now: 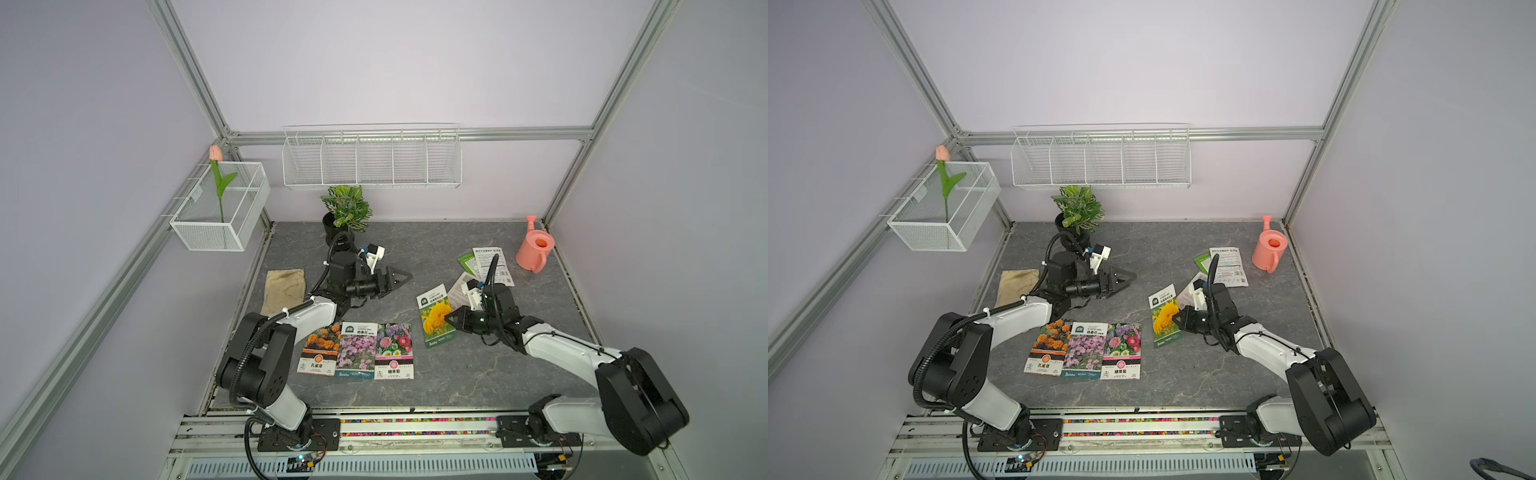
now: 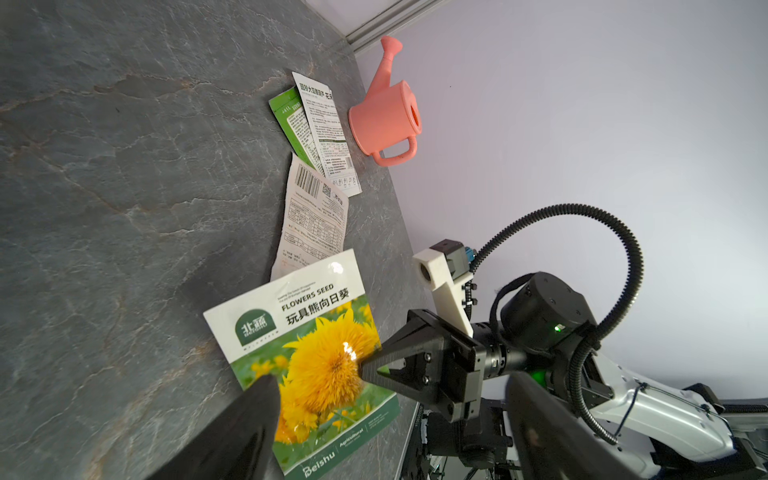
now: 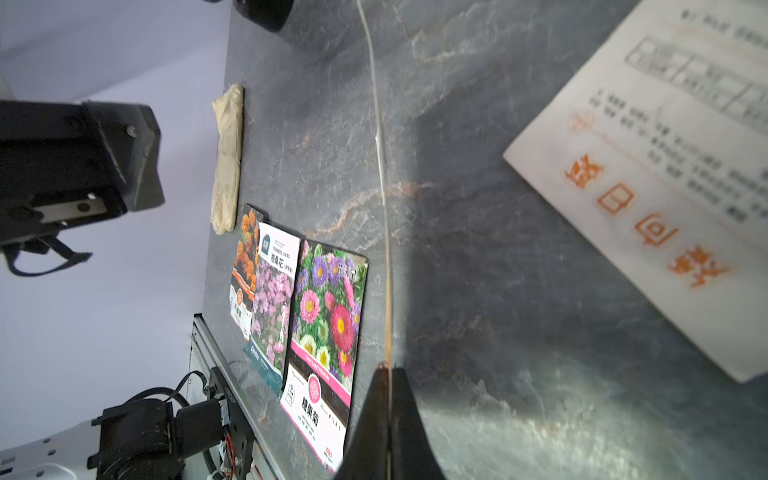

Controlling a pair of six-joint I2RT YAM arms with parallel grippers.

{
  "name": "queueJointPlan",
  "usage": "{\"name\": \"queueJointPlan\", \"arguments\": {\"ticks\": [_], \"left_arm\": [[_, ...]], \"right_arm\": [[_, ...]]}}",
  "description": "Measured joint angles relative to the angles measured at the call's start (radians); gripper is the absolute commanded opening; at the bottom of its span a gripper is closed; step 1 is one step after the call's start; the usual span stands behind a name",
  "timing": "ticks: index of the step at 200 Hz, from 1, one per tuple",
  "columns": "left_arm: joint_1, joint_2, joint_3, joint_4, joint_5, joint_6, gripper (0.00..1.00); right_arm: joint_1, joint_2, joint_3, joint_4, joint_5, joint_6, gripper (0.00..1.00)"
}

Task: Arrange the seed packets in a row
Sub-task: Place the seed packet at the center of the board.

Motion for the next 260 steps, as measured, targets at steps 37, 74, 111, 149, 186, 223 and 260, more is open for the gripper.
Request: {"name": "queueJointPlan", "arguments": {"ticks": [37, 74, 111, 149, 186, 223, 260], "left_arm": [[0.000, 0.000, 0.000, 0.000, -0.004, 0.000, 0.88], [0.000, 0.000, 0.000, 0.000, -0.011, 0.000, 0.88], [-0.001, -0.002, 0.000, 0.000, -0.019, 0.000, 0.88], [-0.006, -0.004, 0.000, 0.000, -0.024, 0.000, 0.88], [-0.007, -0.005, 0.000, 0.000, -0.025, 0.000, 0.88], [-0.008, -0.005, 0.000, 0.000, -0.026, 0.000, 0.88], [-0.011, -0.005, 0.000, 0.000, -0.026, 0.000, 0.88]], "right_arm": [[0.090, -0.051, -0.089, -0.013, 0.058, 0.080, 0.07], [0.131, -0.110, -0.169, -0.010, 0.122, 0.172, 0.07], [0.174, -0.178, -0.196, -0.010, 0.182, 0.238, 0.07], [0.220, -0.190, -0.209, -0.009, 0.223, 0.285, 0.07], [0.252, -0.181, -0.209, -0.001, 0.240, 0.310, 0.07], [0.264, -0.164, -0.209, 0.012, 0.246, 0.325, 0.09], [0.276, -0.146, -0.209, 0.025, 0.249, 0.332, 0.13]]}}
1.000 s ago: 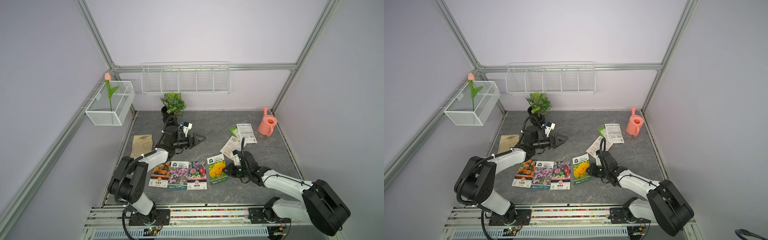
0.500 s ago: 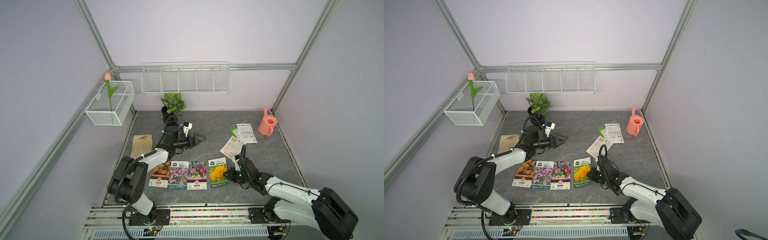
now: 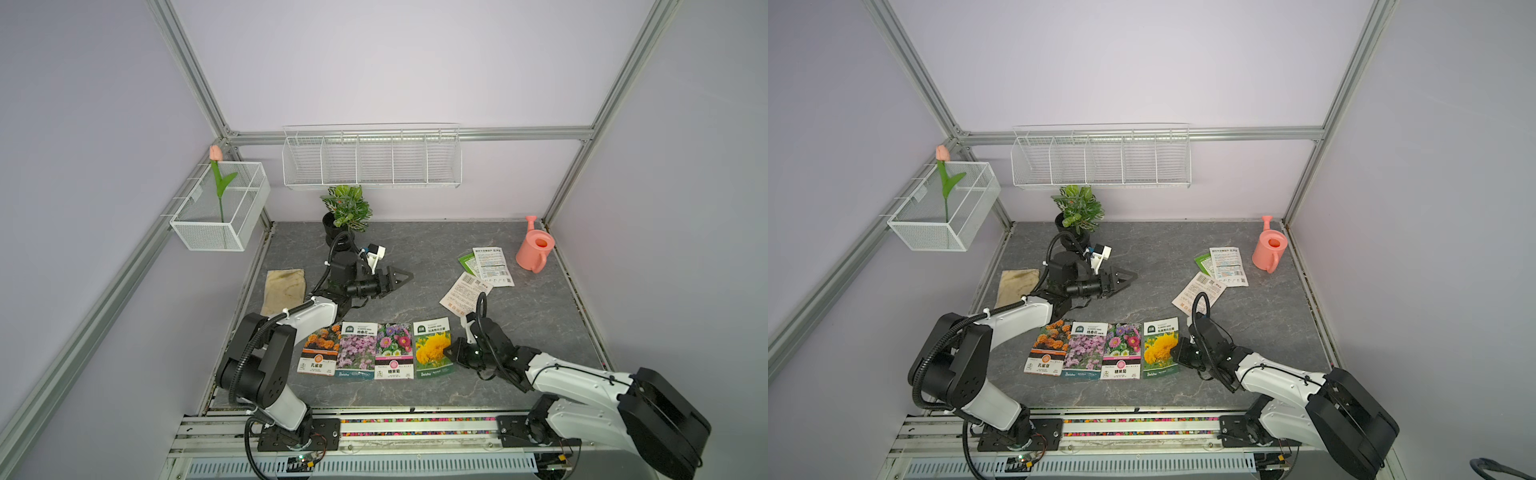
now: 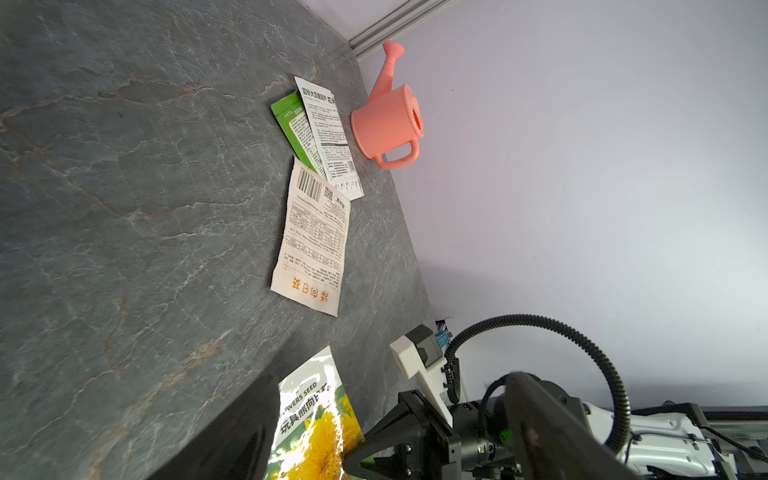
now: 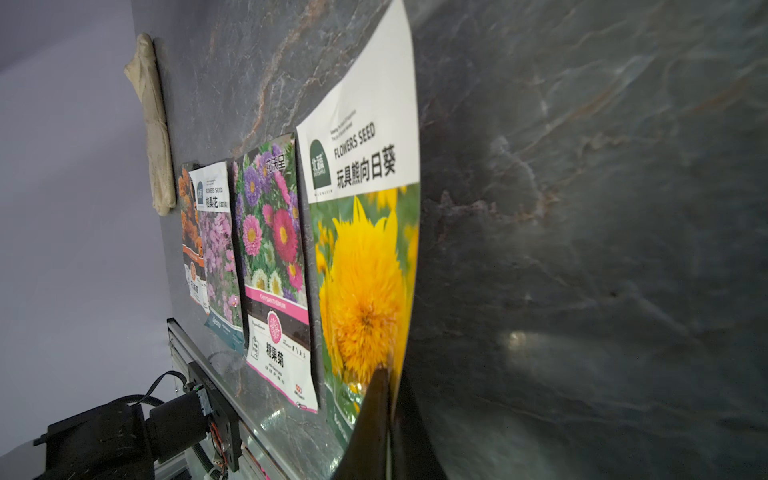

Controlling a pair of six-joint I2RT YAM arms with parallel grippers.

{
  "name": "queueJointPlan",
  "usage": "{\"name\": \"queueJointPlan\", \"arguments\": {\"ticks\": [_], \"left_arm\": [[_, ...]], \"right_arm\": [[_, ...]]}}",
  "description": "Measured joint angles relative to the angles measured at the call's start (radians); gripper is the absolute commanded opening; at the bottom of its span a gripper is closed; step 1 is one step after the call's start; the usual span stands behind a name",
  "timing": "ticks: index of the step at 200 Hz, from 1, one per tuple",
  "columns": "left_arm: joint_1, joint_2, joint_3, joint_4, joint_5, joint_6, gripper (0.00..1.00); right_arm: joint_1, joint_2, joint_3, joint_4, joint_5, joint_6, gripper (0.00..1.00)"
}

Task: Arrange the seed packets in a row
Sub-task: Place the seed packet at the center of the board, then pick up the seed packet from the center of the board.

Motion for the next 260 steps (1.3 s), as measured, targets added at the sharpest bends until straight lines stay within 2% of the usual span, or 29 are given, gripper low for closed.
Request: {"name": "queueJointPlan", "arguments": {"ticks": [22, 48, 66, 80, 100, 105, 110, 128, 160, 182, 216, 236, 260], "left_arm": [[0.000, 0.000, 0.000, 0.000, 0.000, 0.000, 0.88], [0.000, 0.000, 0.000, 0.000, 0.000, 0.000, 0.88], [-0.001, 0.000, 0.000, 0.000, 0.000, 0.000, 0.88], [-0.001, 0.000, 0.000, 0.000, 0.000, 0.000, 0.88], [-0.005, 0.000, 0.000, 0.000, 0.000, 0.000, 0.88], [-0.006, 0.000, 0.000, 0.000, 0.000, 0.000, 0.88], [-0.007, 0.000, 0.000, 0.000, 0.000, 0.000, 0.88], [-0.012, 0.000, 0.000, -0.003, 0.000, 0.005, 0.88], [-0.023, 0.000, 0.001, -0.032, -0.006, 0.026, 0.88], [-0.039, 0.000, 0.018, -0.087, -0.029, 0.056, 0.88], [-0.107, 0.058, 0.193, -0.267, -0.115, 0.166, 0.89], [-0.148, 0.163, 0.349, -0.365, -0.179, 0.238, 0.89], [-0.183, 0.323, 0.505, -0.474, -0.243, 0.301, 0.87]], "right_arm": [[0.005, 0.001, 0.000, 0.000, 0.004, 0.007, 0.20], [0.009, 0.000, 0.000, -0.003, 0.009, 0.013, 0.34], [0.011, -0.006, 0.000, -0.014, 0.012, 0.015, 0.37], [0.011, -0.016, 0.000, -0.026, 0.016, 0.014, 0.44], [0.013, -0.034, 0.001, -0.046, 0.030, 0.010, 0.63], [0.014, -0.039, 0.002, -0.054, 0.034, 0.009, 0.80], [0.015, -0.042, 0.002, -0.061, 0.040, 0.013, 0.89], [0.016, -0.053, 0.018, -0.082, 0.051, -0.007, 1.00], [0.010, -0.051, 0.052, -0.141, 0.075, -0.049, 0.89], [-0.038, -0.050, 0.082, -0.208, 0.093, -0.100, 0.88], [-0.285, -0.060, 0.123, -0.267, 0.084, -0.204, 0.89], [-0.417, -0.026, 0.150, -0.274, 0.067, -0.265, 0.88], [-0.549, 0.085, 0.183, -0.232, 0.003, -0.312, 0.89]]}}
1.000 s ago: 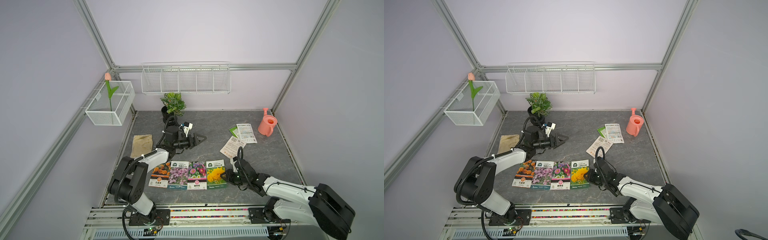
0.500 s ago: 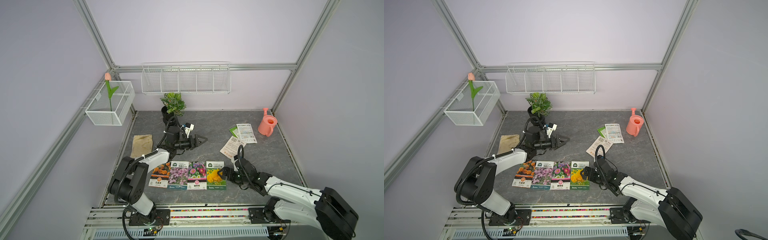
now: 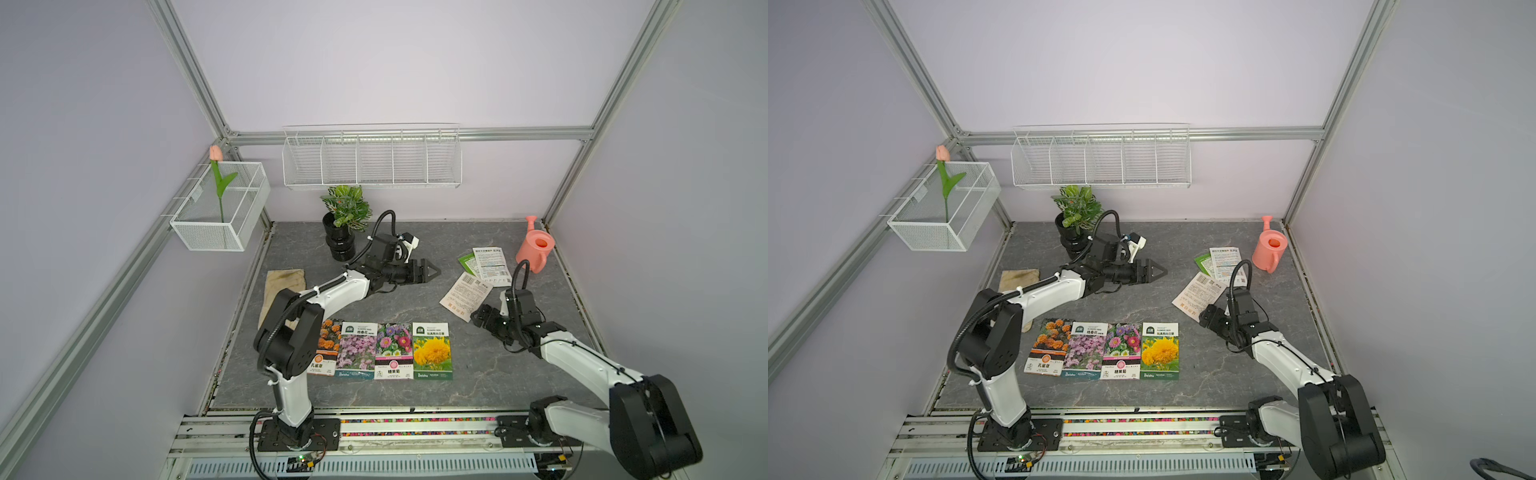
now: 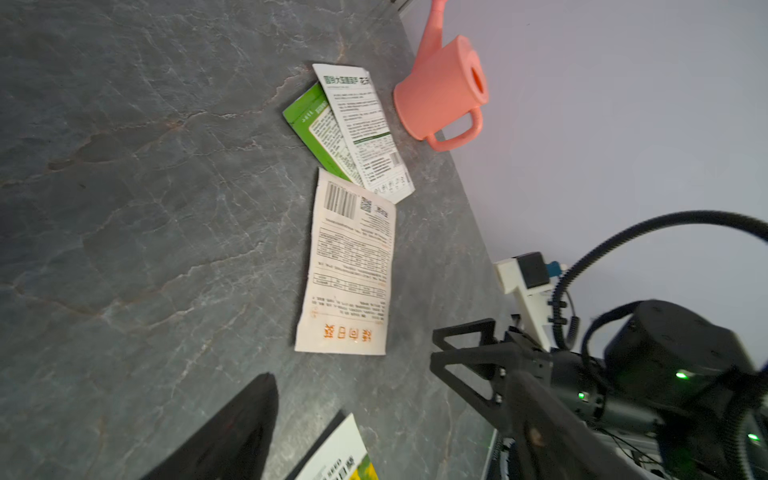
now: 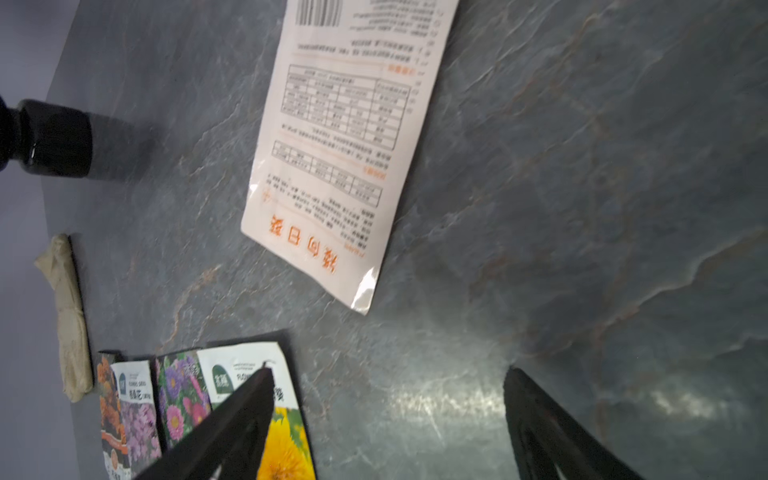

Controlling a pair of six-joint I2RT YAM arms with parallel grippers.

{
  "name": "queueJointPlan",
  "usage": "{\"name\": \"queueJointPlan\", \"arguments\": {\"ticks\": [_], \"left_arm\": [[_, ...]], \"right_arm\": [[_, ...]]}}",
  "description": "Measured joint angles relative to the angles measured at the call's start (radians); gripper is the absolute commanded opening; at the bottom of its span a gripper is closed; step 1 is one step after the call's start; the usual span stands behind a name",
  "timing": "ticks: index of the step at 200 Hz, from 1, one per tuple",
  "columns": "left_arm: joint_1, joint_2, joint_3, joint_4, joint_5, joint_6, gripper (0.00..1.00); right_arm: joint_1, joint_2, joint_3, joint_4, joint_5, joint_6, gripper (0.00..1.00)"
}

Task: Arrange the seed packets in a row
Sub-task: Pick up the seed packet from the center of the board.

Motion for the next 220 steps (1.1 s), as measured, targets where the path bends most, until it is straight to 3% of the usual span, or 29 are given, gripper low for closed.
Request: {"name": "queueJointPlan", "arguments": {"ticks": [16, 44, 81, 90, 104, 148, 175, 195, 220], "left_arm": [[-0.018, 0.111, 0.074, -0.058, -0.033, 0.028, 0.87], [-0.047, 0.249, 0.127, -0.111, -0.035, 0.044, 0.87], [-0.059, 0.285, 0.160, -0.078, 0.002, 0.022, 0.86], [-0.059, 0.291, 0.161, -0.060, 0.024, 0.009, 0.86], [-0.057, 0.302, 0.161, -0.032, 0.055, -0.010, 0.86], [-0.058, 0.323, 0.156, 0.039, 0.130, -0.069, 0.84], [-0.058, 0.332, 0.139, 0.079, 0.167, -0.106, 0.78], [-0.058, 0.332, 0.129, 0.093, 0.177, -0.117, 0.78], [-0.058, 0.319, 0.110, 0.095, 0.175, -0.111, 0.78]], "right_arm": [[-0.077, 0.085, 0.010, 0.073, -0.059, -0.010, 0.89], [-0.116, 0.217, 0.039, 0.274, -0.150, -0.003, 0.92], [-0.113, 0.378, 0.071, 0.546, -0.253, 0.027, 1.00], [-0.107, 0.404, 0.077, 0.592, -0.259, 0.032, 0.98], [-0.097, 0.434, 0.079, 0.647, -0.265, 0.036, 0.92], [-0.083, 0.515, 0.081, 0.749, -0.295, 0.076, 0.52], [-0.065, 0.536, 0.079, 0.765, -0.307, 0.092, 0.36], [-0.047, 0.537, 0.077, 0.747, -0.309, 0.094, 0.09], [-0.036, 0.523, 0.071, 0.719, -0.308, 0.080, 0.07]]}}
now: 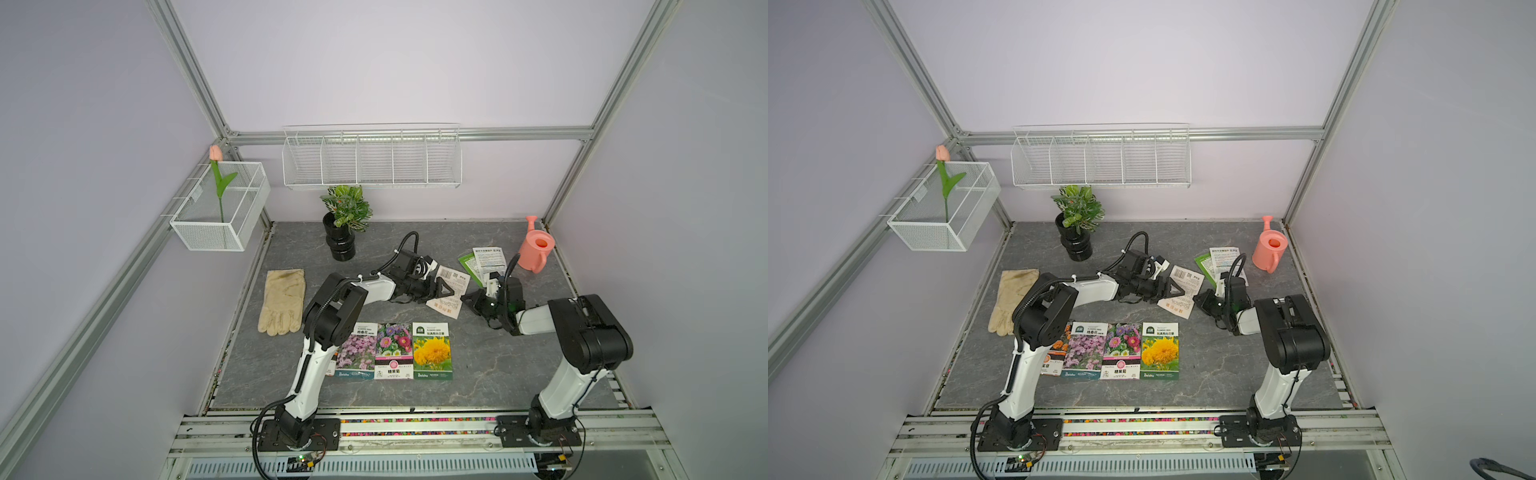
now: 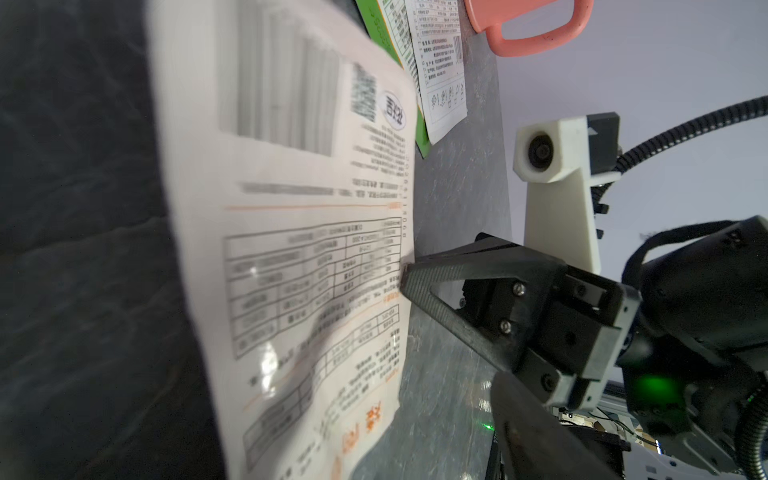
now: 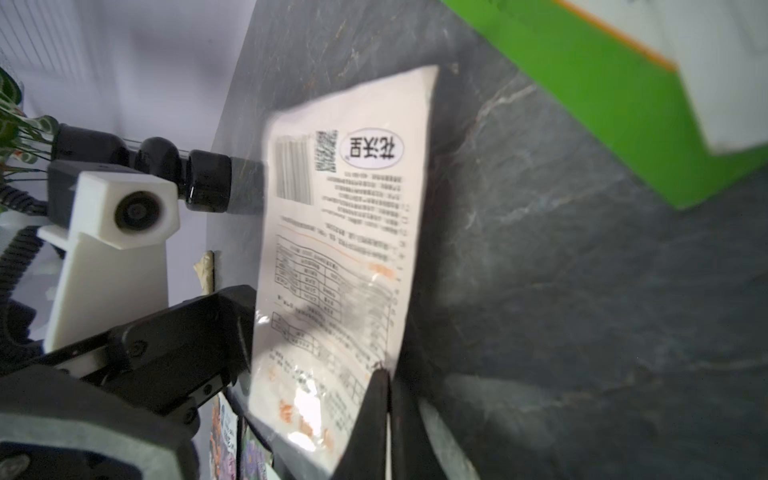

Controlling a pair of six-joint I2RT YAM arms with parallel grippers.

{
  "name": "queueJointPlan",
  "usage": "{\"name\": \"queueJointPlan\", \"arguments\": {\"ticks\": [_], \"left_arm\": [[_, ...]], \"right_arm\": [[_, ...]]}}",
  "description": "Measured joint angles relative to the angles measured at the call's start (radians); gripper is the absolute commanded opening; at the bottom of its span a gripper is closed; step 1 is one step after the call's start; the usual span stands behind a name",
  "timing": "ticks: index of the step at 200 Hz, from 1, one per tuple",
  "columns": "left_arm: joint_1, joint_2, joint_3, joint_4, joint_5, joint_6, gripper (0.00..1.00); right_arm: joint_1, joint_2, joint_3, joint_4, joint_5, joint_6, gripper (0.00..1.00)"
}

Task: Arrange the seed packets in a row
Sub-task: Pick up the seed packet from the center of the board.

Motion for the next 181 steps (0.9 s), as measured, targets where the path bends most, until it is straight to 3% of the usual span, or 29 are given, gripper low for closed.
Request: {"name": "queueJointPlan", "arguments": {"ticks": [44, 74, 96, 136, 181], "left_arm": [[0.037, -0.139, -0.112, -0.079, -0.035, 0.039, 0.81], [0.109, -0.289, -0.190, -0.079, -0.036, 0.033, 0.84], [0.159, -0.399, -0.251, -0.051, -0.020, -0.005, 0.87], [0.194, -0.526, -0.340, -0.026, 0.033, -0.091, 0.89], [0.213, -0.626, -0.342, -0.101, 0.030, -0.138, 0.93]], "right_arm": [[0.064, -0.237, -0.024, -0.122, 0.058, -0.125, 0.07], [0.237, -0.497, -0.023, -0.240, 0.229, -0.330, 0.07], [0.352, -0.594, -0.024, -0.280, 0.379, -0.474, 0.07], [0.582, -0.580, -0.055, -0.272, 0.718, -0.757, 0.07], [0.855, -0.393, -0.068, -0.060, 1.113, -1.145, 0.07]]}}
